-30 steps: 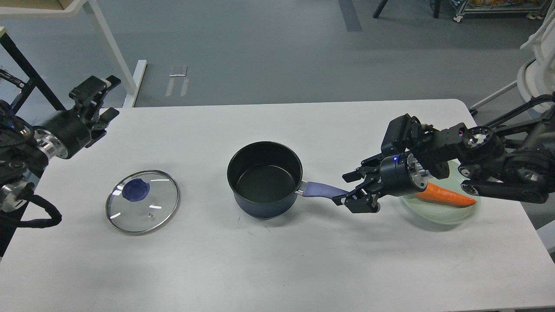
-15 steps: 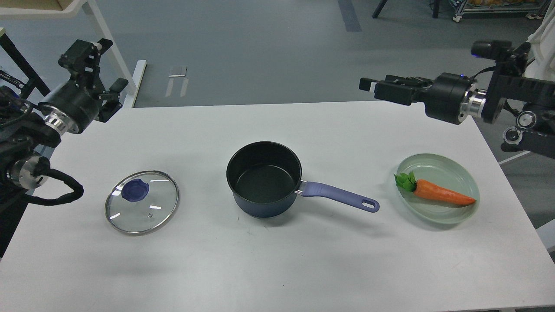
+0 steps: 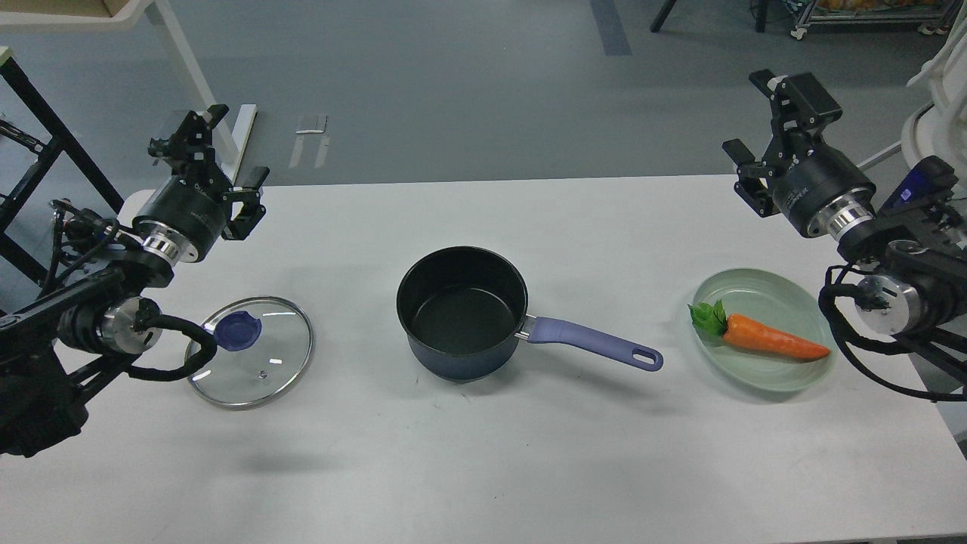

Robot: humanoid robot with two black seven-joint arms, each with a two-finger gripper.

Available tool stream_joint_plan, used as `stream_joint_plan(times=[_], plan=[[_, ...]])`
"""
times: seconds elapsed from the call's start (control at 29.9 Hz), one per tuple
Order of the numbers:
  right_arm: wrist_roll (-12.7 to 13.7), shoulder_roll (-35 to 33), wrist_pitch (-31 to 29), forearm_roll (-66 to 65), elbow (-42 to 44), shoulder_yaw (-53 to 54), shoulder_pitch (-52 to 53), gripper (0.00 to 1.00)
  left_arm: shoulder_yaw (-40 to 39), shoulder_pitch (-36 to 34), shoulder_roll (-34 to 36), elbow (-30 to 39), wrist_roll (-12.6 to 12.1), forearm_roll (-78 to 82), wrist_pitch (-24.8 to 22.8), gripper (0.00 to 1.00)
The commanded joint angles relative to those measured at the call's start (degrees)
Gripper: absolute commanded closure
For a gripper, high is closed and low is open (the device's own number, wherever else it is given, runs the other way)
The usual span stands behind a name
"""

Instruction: Open pot lid

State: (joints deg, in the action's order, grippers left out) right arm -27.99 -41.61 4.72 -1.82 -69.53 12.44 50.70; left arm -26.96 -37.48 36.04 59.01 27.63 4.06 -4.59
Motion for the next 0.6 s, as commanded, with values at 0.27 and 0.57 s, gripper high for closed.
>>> stream_joint_plan(times=[0.27,0.57], plan=[[-0.01,5.13,0.02,9.9,-0.43,3.38,-3.41,0.0,-7.49,6.37,-2.82,0.75,-2.84,-1.33,-2.08,0.01],[-0.01,4.7,-0.15,9.73,-1.31,4.08,-4.29,0.0,-10.13,7.25,-3.26,0.31,-3.55,-1.6,-7.01,0.01]])
